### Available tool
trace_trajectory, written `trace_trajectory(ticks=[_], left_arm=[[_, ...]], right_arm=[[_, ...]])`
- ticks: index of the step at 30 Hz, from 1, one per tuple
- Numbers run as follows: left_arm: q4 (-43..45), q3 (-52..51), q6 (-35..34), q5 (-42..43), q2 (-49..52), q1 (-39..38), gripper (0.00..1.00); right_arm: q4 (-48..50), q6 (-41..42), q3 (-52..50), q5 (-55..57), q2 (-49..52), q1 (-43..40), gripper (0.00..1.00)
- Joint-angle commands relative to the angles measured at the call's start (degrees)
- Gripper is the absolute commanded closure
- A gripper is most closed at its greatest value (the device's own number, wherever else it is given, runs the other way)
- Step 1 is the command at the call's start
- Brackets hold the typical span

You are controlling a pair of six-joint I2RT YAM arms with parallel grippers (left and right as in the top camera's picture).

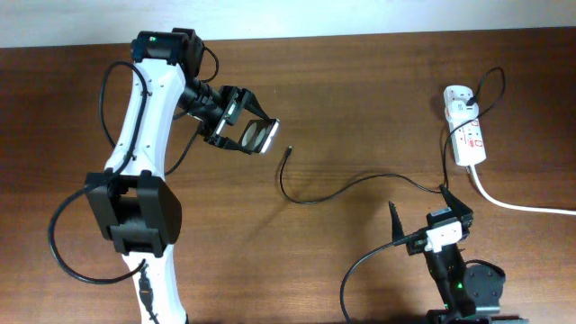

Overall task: Plug charger to phone and switch on socket
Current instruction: 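Move the right gripper toward the phone held by the left gripper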

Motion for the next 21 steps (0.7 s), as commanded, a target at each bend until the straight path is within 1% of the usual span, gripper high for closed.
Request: trace_trajectory(ticks=[1, 2, 6, 11, 14, 16, 21], left_arm=[[-0.3, 1.5, 0.1, 2.1, 0.4, 0.3, 1.00], [-0.3, 1.5, 0.1, 2.1, 0.4, 0.3, 1.00], [-0.3, 1.5, 0.1, 2.1, 0.4, 0.3, 1.00], [-0.3, 1.5, 0.1, 2.1, 0.4, 0.3, 1.00], [-0.3, 1.5, 0.1, 2.1, 0.4, 0.3, 1.00], [-0.2, 1.5, 0.1, 2.1, 0.4, 0.3, 1.00], [-0.2, 1.5, 0.1, 2.1, 0.4, 0.3, 1.00]], right_arm=[[6.2, 12.9, -0.3, 0.0, -0.6, 0.5, 0.01], [7.8, 18.1, -0.3, 0.4, -0.6, 0.5, 0.01], [7.6, 30.8, -0.3, 1.6, -0.6, 0.5, 0.01], [6.8, 31.5, 0.2, 1.6, -0.6, 0.5, 0.01], [2.6, 31.5, 2.7, 1.6, 0.1, 0.5, 0.01], [-0.3, 31.5, 5.0, 1.6, 1.3, 0.5, 0.01], [-2.1, 31.0, 10.6, 1.5, 7.1, 0.5, 0.01]])
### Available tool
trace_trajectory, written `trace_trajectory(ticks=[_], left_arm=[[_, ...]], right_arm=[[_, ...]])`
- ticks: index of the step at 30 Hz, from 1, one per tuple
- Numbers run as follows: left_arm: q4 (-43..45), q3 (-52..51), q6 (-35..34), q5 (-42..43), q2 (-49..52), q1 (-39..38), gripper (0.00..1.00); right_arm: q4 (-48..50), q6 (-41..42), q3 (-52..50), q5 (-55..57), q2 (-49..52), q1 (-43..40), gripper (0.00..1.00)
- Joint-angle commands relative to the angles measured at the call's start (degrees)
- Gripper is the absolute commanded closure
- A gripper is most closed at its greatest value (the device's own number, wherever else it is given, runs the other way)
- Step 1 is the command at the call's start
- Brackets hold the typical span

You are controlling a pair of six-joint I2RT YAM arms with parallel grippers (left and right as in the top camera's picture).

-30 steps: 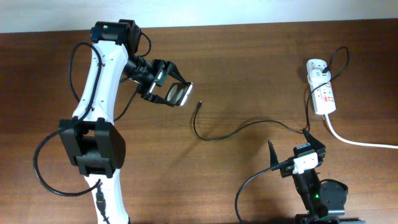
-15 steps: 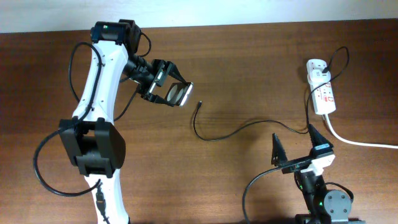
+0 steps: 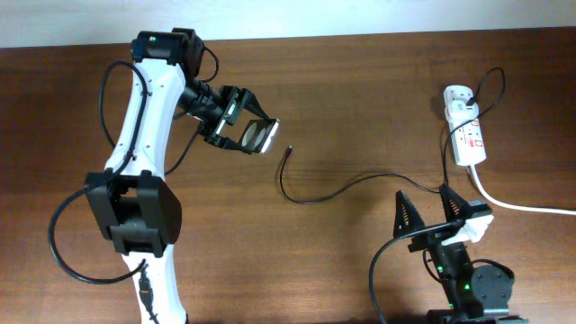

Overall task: Plug charger to phone and switch on socket
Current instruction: 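Move the right gripper toward the phone held by the left gripper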

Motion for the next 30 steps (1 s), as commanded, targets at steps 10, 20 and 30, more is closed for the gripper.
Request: trace_trajectory(ticks=[10, 20, 30], left_arm=[[-0.2, 1.5, 0.1, 1.0, 0.4, 0.3, 1.00], [-0.3, 1.5, 0.1, 1.0, 0.4, 0.3, 1.00], [-0.3, 1.5, 0.1, 1.0, 0.4, 0.3, 1.00]], right_arm=[[-15.2, 0.2, 25.3, 0.7, 23.3, 0.5, 0.01], [-30.2, -11.8, 43.3, -0.2, 36.0, 0.5, 0.01], [-47.6, -14.9, 57.6, -6.4, 45.1, 0.5, 0.01]])
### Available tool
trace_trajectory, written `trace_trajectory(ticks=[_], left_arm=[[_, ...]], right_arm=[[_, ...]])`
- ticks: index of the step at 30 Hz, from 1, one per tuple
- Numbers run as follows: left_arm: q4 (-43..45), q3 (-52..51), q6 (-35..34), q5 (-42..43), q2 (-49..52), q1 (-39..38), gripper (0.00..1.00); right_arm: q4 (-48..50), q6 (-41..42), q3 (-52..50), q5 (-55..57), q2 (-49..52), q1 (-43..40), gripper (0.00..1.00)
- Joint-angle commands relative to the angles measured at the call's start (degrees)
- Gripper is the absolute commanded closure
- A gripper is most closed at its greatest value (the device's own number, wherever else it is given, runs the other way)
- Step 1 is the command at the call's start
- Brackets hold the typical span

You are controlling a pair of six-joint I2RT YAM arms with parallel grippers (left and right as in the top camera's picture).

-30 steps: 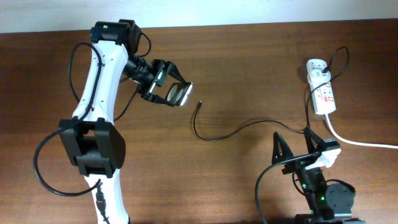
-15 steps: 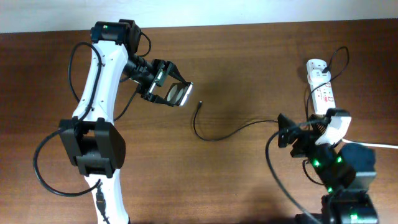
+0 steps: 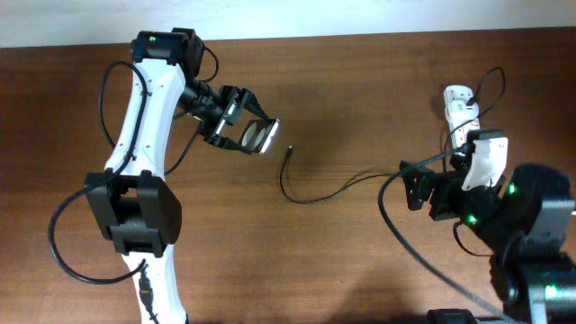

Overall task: Plug charger to phone and switch on socket
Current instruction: 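Move the right gripper toward the phone held by the left gripper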

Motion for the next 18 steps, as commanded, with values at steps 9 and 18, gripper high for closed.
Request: trace_trajectory(ticks=[9, 18], left_arm=[[-0.2, 1.5, 0.1, 0.4, 0.4, 0.3, 1.00], [0.6, 1.5, 0.1, -4.6, 0.4, 0.3, 1.00]], right_arm=[[-15.4, -2.6, 18.0, -1.3, 13.5, 0.5, 0.01], [-17.0, -2.4, 18.0, -5.9, 19.8, 0.5, 0.01]])
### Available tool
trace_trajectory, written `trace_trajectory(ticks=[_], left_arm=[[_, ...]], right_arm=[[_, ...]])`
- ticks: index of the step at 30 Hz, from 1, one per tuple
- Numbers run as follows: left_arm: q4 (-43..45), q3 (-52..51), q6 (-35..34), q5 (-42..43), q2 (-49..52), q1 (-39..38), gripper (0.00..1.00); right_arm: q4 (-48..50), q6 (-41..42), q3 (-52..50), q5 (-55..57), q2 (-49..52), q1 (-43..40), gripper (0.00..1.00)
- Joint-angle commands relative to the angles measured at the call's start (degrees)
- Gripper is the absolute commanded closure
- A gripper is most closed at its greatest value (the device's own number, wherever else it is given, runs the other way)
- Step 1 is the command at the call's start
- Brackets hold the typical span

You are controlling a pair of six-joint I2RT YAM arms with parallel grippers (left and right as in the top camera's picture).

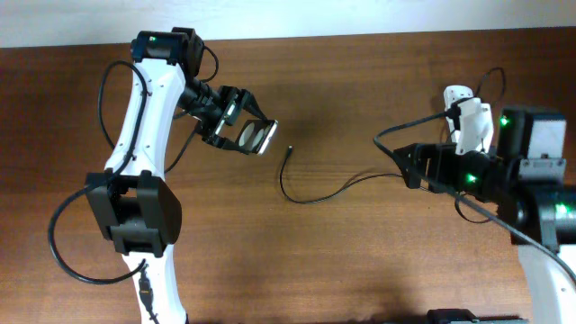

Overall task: Plug charger to phone and switch on socket
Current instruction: 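Move the right gripper toward the phone held by the left gripper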

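Note:
My left gripper (241, 132) is shut on the phone (261, 138), holding it over the table left of centre, one end pointing right. The charger cable's loose plug (289, 150) lies on the wood just right of the phone, apart from it. The black cable (310, 198) curves from there to the right, toward my right gripper (407, 167). That gripper points left with its fingers spread, near the cable. The white socket strip (457, 95) lies at the far right, mostly hidden behind my right arm. Its switch does not show.
The wooden table (360, 81) carries only the cable and the strip. My right arm's body (531, 171) fills the right edge, with its own black lead (396, 130) arcing above the gripper. The left arm's base (135, 216) stands at the left.
My right arm has moved a little up and to the right, covering more of the socket strip. The left gripper, phone and cable plug stay where they were.
The left gripper held the phone near the loose plug throughout. My right gripper started low at the front right edge, then stood open there. Later it had risen toward the cable's right part below the strip, and now it sits beside the strip.

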Motion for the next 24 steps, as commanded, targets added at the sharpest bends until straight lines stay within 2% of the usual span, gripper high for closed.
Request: trace_trajectory(ticks=[1, 7, 13, 21, 24], left_arm=[[0.1, 1.4, 0.1, -2.9, 0.4, 0.3, 1.00], [1.5, 1.4, -0.4, -13.3, 0.4, -0.2, 1.00], [2.5, 1.4, -4.1, -25.7, 0.4, -1.6, 1.00], [5.8, 1.4, -4.2, -32.7, 0.4, -4.3, 1.00], [6.8, 1.4, -4.5, -32.9, 0.4, -5.1, 1.00]], right_arm=[[-0.7, -0.4, 1.0, -2.7, 2.4, 0.5, 0.01], [-1.2, -0.4, 1.0, -4.6, 6.0, 0.5, 0.01], [-1.3, -0.4, 1.0, -9.4, 9.6, 0.5, 0.01], [-1.0, -0.4, 1.0, -15.0, 15.1, 0.9, 0.01], [-0.6, -0.4, 1.0, -16.2, 17.3, 1.9, 0.06]])
